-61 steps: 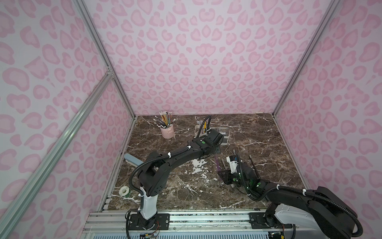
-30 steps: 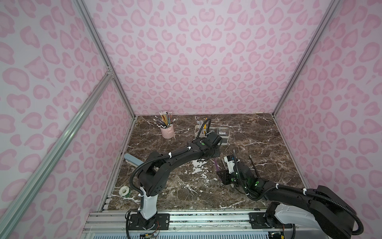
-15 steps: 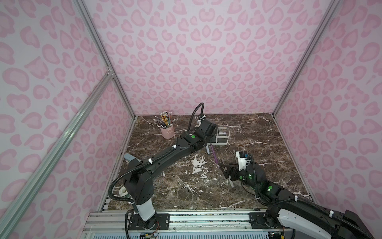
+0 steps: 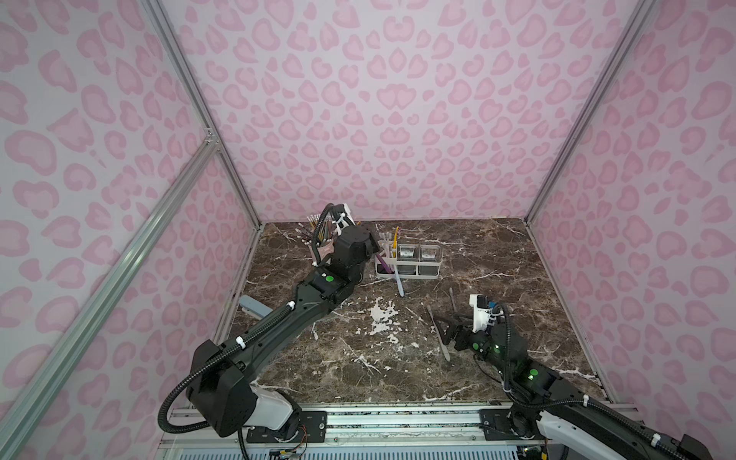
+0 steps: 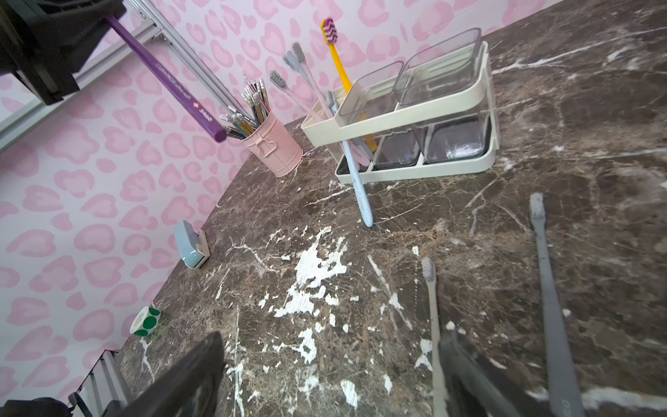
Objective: Place the toothbrush into the toothbrush holder
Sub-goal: Place the toothbrush in the toothbrush holder.
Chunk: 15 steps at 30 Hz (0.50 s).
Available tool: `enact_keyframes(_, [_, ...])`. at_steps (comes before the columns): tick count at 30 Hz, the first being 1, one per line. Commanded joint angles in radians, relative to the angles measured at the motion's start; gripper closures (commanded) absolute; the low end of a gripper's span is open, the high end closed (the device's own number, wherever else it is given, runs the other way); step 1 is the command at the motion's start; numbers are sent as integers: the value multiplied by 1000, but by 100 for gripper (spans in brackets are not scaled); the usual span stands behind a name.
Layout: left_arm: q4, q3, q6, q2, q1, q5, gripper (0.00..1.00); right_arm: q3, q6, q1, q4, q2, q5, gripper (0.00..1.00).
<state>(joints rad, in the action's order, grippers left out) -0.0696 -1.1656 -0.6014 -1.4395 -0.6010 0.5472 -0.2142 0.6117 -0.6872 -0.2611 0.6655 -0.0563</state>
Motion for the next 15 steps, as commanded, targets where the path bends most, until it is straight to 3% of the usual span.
enact_keyframes(1, [161, 7, 49, 19, 23, -5, 98, -1, -3, 0, -39, 15, 16, 5])
enact_keyframes(9, [322, 1, 218, -21, 53, 6, 98, -4, 0, 0, -65, 47, 27, 4])
enact_keyframes(15, [435, 41, 248, -63, 63, 13, 98, -2, 1, -1, -90, 76, 49, 4])
